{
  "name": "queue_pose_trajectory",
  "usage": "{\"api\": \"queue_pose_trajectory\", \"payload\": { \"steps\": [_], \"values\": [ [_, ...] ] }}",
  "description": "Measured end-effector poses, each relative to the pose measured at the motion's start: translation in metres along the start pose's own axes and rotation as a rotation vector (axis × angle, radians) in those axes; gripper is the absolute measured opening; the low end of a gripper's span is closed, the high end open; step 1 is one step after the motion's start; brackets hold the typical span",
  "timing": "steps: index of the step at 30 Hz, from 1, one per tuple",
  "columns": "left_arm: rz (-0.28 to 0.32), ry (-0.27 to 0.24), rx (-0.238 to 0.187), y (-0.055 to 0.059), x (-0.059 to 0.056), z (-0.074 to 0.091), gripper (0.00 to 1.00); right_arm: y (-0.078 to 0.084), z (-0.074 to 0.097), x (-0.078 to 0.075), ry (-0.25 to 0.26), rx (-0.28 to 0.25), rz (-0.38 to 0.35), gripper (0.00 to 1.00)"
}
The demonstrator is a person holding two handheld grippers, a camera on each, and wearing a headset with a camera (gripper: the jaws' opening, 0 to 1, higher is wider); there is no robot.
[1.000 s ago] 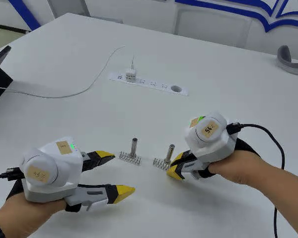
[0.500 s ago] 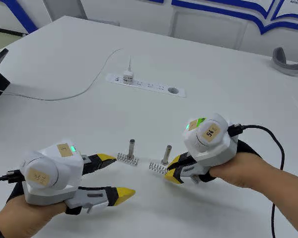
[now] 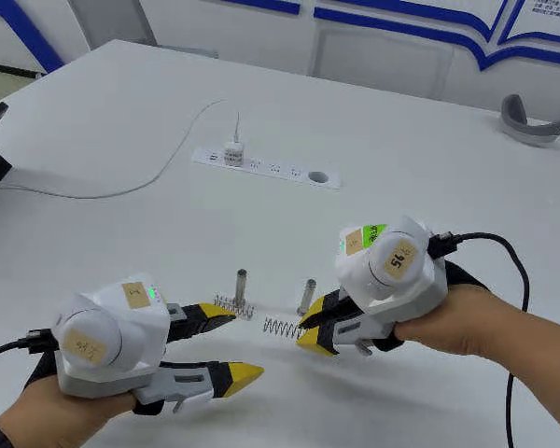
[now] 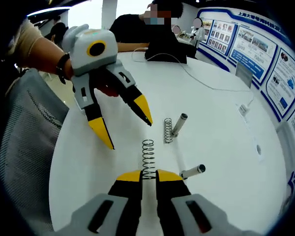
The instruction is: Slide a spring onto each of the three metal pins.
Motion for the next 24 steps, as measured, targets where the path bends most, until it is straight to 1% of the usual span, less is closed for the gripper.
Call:
{"api": "queue_pose_trajectory", "payload": {
  "steps": [4, 14, 18, 24],
  "values": [
    [-0.013, 0.012, -0.002, -0.002, -0.004, -0.001, 0.39, -0.002, -0.001, 0.007, -0.021, 0.007, 0.039, 0.11],
    [-0.056, 0.029, -0.011, -0.007, -0.009, -0.004, 0.29, -0.007, -0.001, 0.017, -0.053, 0.015, 0.099, 0.11],
    [-0.077, 0.036, -0.015, -0.009, -0.012, -0.005, 0.24, -0.008, -0.001, 0.019, -0.059, 0.017, 0.125, 0.11],
    [-0.101, 0.041, -0.013, -0.009, -0.015, -0.006, 0.19, -0.010, 0.000, 0.022, -0.065, 0.018, 0.154, 0.11]
  ]
}}
Point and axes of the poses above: the centre of the closed fingertips' face, and the gripper's own axes: z roughly backward along the fingers, x roughly to its left, y roughly out of its underside, the point moved 2 cm from there along z, roughly backward along the fingers, and after that the axes turned 12 degrees about x, right-handed, at the moved point
